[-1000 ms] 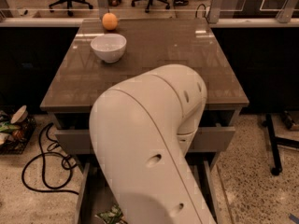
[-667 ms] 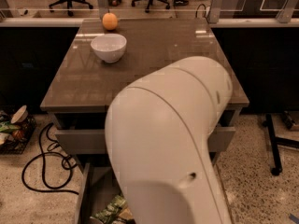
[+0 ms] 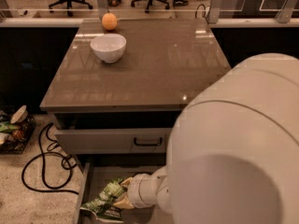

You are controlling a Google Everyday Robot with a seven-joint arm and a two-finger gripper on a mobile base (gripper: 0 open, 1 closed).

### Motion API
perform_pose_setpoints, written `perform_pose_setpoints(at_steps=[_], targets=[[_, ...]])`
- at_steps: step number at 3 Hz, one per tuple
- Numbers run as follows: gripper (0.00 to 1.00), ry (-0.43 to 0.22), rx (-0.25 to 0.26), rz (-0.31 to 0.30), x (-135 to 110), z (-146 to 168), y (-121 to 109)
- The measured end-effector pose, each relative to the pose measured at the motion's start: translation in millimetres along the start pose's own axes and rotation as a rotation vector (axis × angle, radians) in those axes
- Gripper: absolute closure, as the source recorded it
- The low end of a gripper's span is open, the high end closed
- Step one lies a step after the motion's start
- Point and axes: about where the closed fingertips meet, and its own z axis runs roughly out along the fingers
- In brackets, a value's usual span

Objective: Pick green jalapeno chip bag from middle drawer and place on counter

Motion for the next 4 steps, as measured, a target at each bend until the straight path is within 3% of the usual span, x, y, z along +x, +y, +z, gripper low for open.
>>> perform_pose_setpoints(at_steps=[2, 3, 4], targets=[[1.00, -0.327, 0.062, 0.011, -61, -67, -45], [1.00, -0.394, 0.016, -0.109, -91, -95, -33], [1.00, -0.400, -0.008, -0.166, -96, -100, -24]])
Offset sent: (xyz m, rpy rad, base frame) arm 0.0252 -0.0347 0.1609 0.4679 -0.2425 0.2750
